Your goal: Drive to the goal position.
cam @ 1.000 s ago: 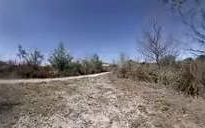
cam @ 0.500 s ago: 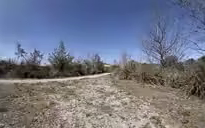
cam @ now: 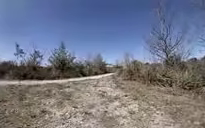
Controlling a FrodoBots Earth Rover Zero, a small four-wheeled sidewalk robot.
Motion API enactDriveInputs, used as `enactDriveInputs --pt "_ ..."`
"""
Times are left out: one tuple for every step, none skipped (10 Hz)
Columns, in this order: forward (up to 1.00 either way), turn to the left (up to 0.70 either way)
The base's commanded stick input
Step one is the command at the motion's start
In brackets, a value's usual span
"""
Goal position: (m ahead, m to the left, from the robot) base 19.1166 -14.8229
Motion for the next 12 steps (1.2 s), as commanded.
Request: enactDriveInputs --pt "0.7 0.0" --pt "0.7 0.0" --pt "0.7 0.0" --pt "0.7 0.0" --pt "0.7 0.0" --pt "0.7 0.0" --pt "0.7 0.0" --pt "0.7 0.0" --pt "0.7 0.0" --pt "0.7 0.0" --pt "0.7 0.0" --pt "0.7 0.0"
